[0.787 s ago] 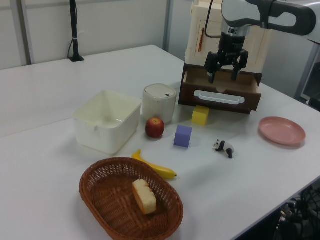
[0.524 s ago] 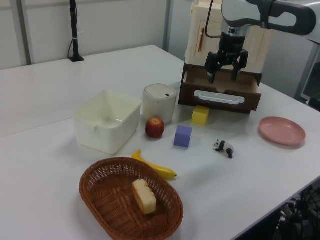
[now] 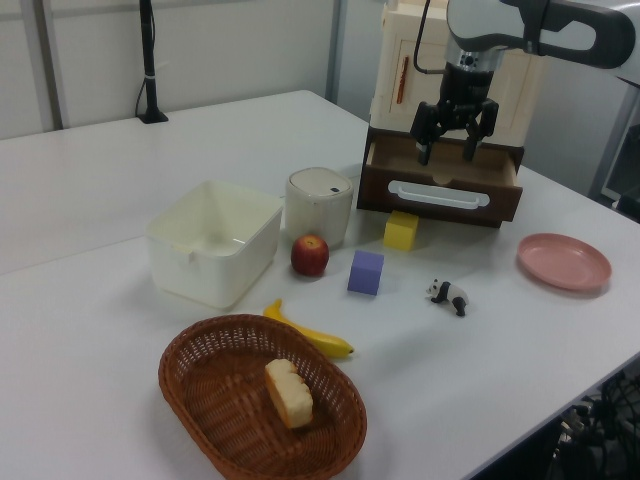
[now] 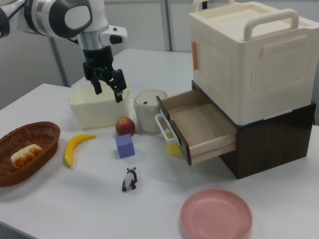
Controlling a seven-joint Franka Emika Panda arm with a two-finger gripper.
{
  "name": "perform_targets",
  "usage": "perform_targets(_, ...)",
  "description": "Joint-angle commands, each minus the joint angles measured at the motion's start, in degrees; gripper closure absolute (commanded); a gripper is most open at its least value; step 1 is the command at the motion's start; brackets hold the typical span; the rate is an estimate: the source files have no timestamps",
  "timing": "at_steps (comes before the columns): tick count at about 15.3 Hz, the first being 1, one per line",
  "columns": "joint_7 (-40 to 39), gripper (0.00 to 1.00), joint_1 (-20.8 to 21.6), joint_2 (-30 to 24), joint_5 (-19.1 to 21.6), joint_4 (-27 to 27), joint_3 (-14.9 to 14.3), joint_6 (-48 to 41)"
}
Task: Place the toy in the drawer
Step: 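Move the gripper from above the drawer toward the panda toy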
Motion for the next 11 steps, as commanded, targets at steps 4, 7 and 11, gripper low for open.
perform_targets(4,-5.28,0.0,0.42,-1.28,0.02,-1.23,0.14,-0.94)
perform_targets(7,-15.21,0.0,0.16,-3.56,-0.69,-4.12,0.14,-0.67)
perform_targets(11,-15.86,0.0,0.78,-4.88,-0.6,-8.08,0.14,0.29)
